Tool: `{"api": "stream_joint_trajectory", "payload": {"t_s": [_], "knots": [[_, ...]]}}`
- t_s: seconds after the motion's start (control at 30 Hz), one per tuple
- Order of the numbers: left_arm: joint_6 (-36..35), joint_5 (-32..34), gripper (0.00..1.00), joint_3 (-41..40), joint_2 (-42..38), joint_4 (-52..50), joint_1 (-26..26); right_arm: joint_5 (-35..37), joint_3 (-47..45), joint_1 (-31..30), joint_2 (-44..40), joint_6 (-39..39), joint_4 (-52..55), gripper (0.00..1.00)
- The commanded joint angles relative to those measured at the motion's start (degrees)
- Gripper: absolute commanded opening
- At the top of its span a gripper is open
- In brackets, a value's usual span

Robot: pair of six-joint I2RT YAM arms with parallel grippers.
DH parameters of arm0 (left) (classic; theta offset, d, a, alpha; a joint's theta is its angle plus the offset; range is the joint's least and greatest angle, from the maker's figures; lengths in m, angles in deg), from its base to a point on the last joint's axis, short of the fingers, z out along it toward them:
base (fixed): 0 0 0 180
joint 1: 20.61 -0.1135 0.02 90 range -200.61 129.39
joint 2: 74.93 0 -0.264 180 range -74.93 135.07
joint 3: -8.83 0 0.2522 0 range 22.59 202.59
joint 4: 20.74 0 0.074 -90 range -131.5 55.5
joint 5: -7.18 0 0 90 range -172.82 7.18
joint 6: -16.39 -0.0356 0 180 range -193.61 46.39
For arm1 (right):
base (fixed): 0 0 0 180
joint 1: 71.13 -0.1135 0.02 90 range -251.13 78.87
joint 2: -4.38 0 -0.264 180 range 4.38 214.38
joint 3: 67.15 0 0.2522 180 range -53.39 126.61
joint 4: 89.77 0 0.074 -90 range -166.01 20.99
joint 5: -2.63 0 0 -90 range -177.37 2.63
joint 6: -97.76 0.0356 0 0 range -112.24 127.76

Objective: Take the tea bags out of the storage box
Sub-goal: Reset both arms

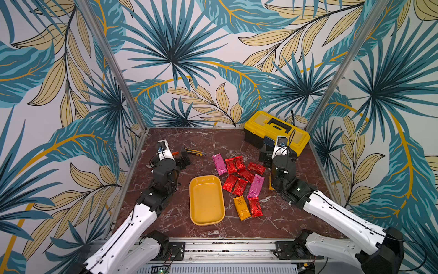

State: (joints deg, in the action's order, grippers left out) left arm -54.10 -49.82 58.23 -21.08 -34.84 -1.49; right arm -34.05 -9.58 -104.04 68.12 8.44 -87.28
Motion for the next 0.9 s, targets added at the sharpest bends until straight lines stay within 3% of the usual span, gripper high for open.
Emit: {"api": "stream_joint_trajectory", "payload": {"t_s": [0.0,0.07,0.13,0.27,0.53,0.6,0.67,0.7,0.77,0.87], "knots": [[2.6,4.5,1.0,-7.9,0.3,5.3,-4.7,1.9,-8.7,6.1,3.6,-3.3,-9.7,0.99],[2.7,5.8,1.0,-12.0,0.5,9.7,-6.9,3.4,-12.8,9.3,6.4,-1.0,-12.4,0.99],[3.5,4.0,1.0,-10.9,0.9,8.2,-9.5,4.5,-17.2,11.1,9.1,-0.4,-18.5,1.0],[-7.9,2.8,1.0,-7.9,8.9,15.2,-10.8,6.2,-20.4,12.5,14.6,-3.4,-29.7,1.0],[-13.9,-7.1,1.0,-11.6,23.7,36.6,-14.2,-10.3,-25.2,17.2,23.5,-7.1,-54.5,1.0],[-17.5,-11.5,1.0,-10.6,26.5,39.4,-14.7,-11.7,-24.4,18.1,20.9,-3.7,-47.2,1.0],[-19.2,-14.3,1.0,-12.1,31.2,47.6,-15.1,-15.6,-24.5,19.9,20.4,-2.8,-46.7,0.99],[-19.3,-15.1,1.0,-12.7,32.5,50.6,-15.4,-16.6,-24.6,20.3,20.4,-2.6,-46.6,1.0],[-15.7,-18.0,1.0,-12.4,32.5,46.8,-18.3,-19.0,-24.5,21.4,19.6,-1.5,-44.9,0.99],[-16.0,-19.5,1.0,-15.3,35.7,57.2,-19.5,-23.3,-25.2,22.7,19.7,-1.4,-45.9,0.99]]}}
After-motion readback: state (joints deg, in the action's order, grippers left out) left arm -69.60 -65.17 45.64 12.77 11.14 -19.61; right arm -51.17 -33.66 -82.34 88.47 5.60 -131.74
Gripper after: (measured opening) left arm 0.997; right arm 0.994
